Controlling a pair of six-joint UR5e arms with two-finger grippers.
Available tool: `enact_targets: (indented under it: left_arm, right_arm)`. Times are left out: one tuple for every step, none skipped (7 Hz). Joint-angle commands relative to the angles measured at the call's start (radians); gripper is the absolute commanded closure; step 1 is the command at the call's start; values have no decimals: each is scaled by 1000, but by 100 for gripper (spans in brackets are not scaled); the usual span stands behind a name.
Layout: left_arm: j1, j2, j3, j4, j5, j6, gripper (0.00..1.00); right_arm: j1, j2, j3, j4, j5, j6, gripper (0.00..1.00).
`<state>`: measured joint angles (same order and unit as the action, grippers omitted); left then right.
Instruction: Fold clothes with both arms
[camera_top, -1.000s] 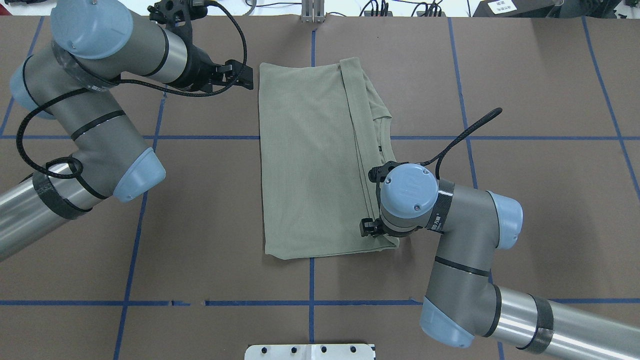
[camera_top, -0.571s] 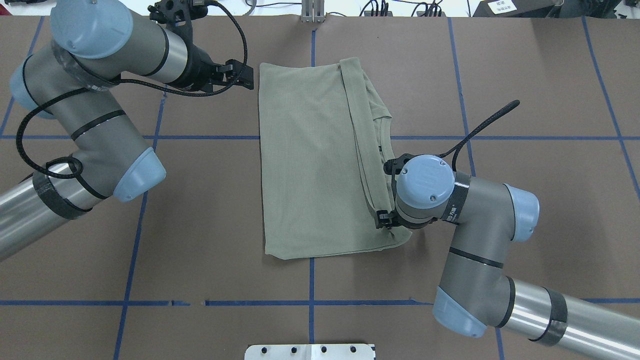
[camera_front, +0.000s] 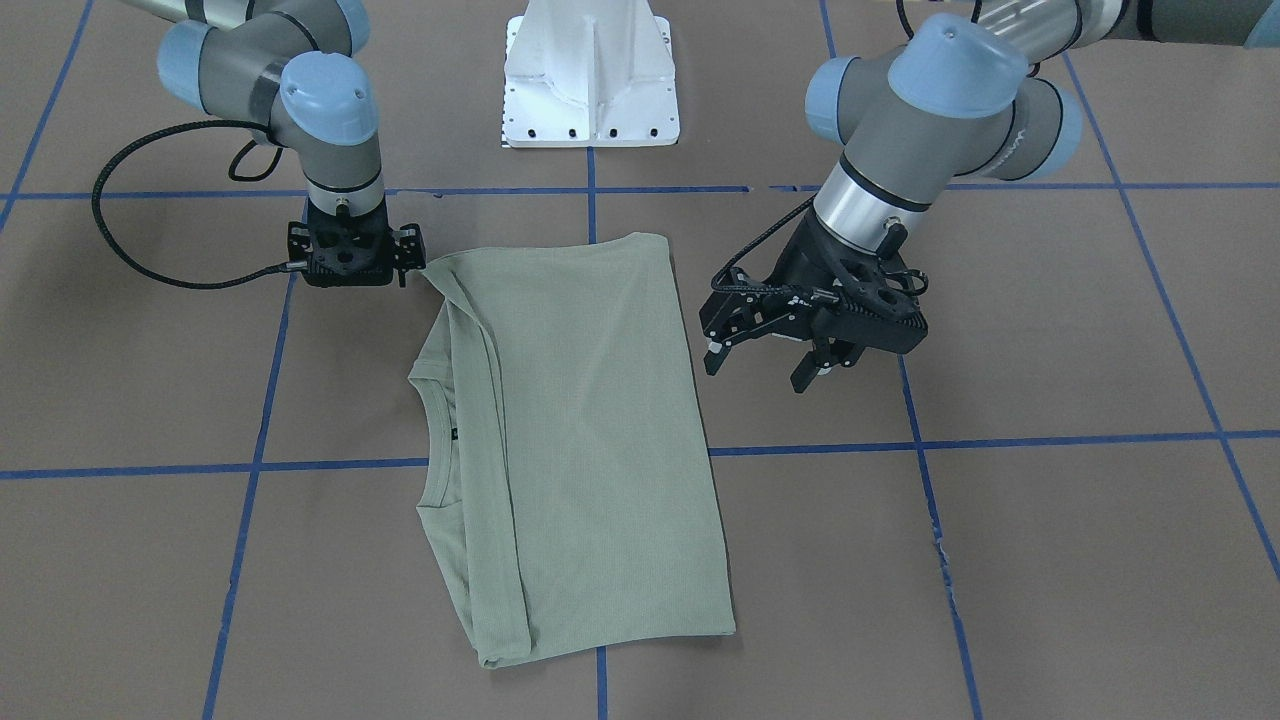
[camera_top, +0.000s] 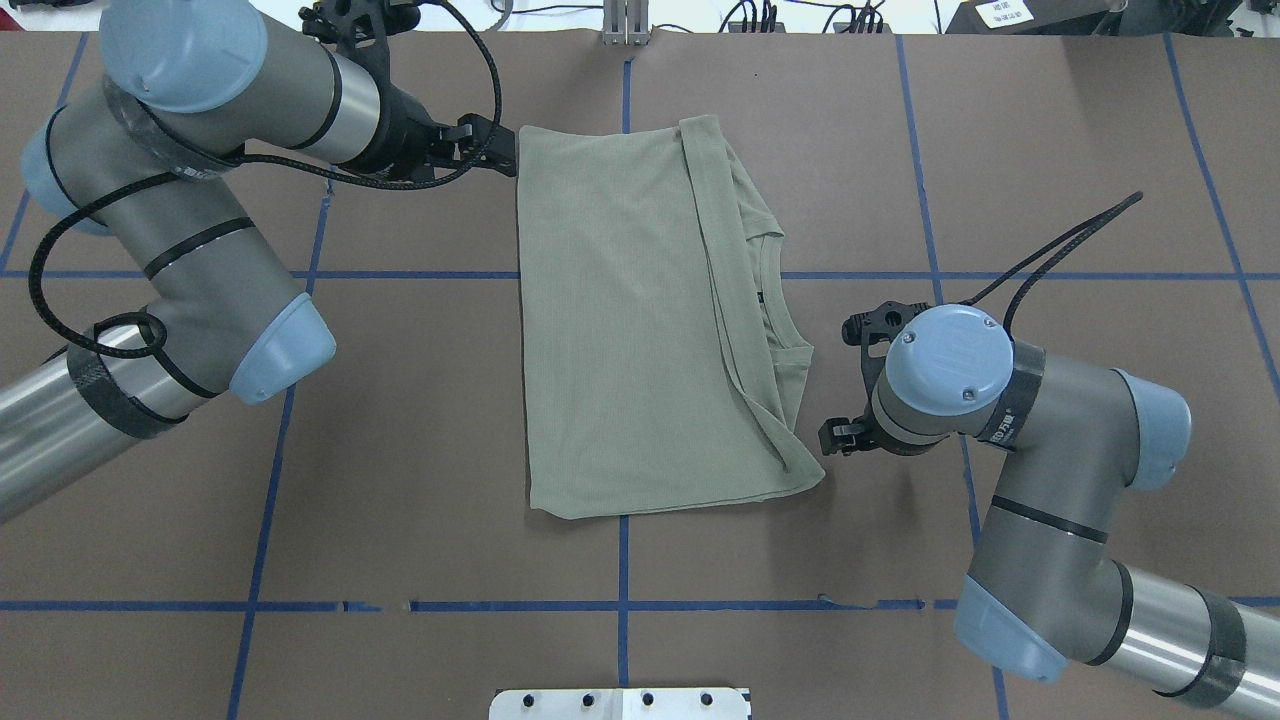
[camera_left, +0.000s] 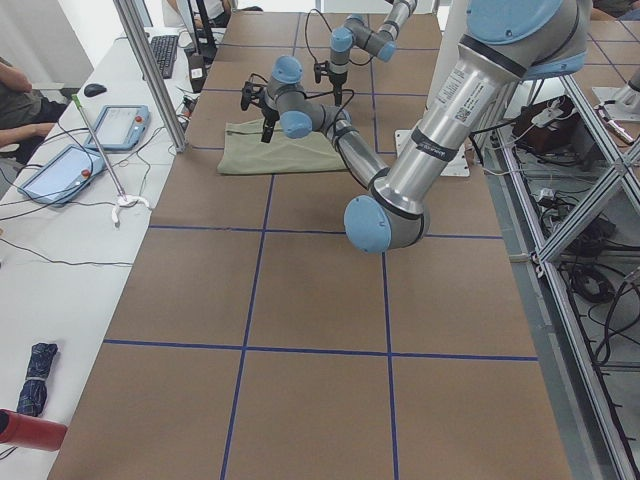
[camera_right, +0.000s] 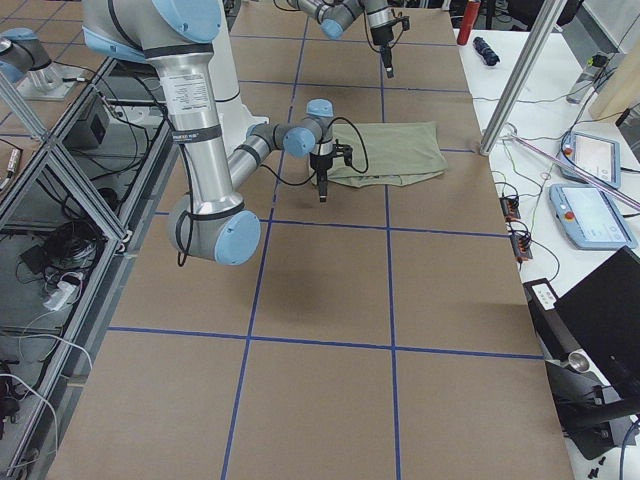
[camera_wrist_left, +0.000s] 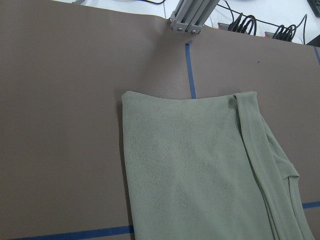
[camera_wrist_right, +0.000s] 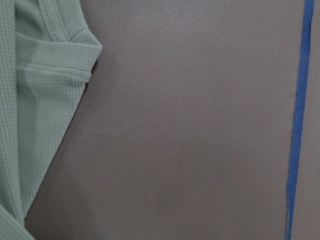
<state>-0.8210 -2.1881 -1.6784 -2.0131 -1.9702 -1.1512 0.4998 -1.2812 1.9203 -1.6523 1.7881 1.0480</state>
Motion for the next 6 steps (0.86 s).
enact_targets:
  left_arm:
    - [-1, 2, -12, -1, -6, 1, 0]
    - [-3, 5, -12, -1, -6, 1, 0]
    - [-3, 10, -11, -1, -6, 1, 0]
    - [-4, 17, -11, -1, -4, 2, 0]
    - [-6, 18, -11, -1, -4, 4, 0]
    - [-6, 19, -14, 1, -4, -1, 0]
  right_arm:
    - [19, 136, -50, 9, -7, -29, 0]
    - [19, 223, -114, 9, -7, -28, 0]
    - [19, 253, -133, 9, -12, -26, 0]
    - [19, 285, -173, 8, -32, -26, 0]
    - [19, 286, -207, 12, -58, -52, 2]
    - [19, 290, -272, 102, -68, -58, 10]
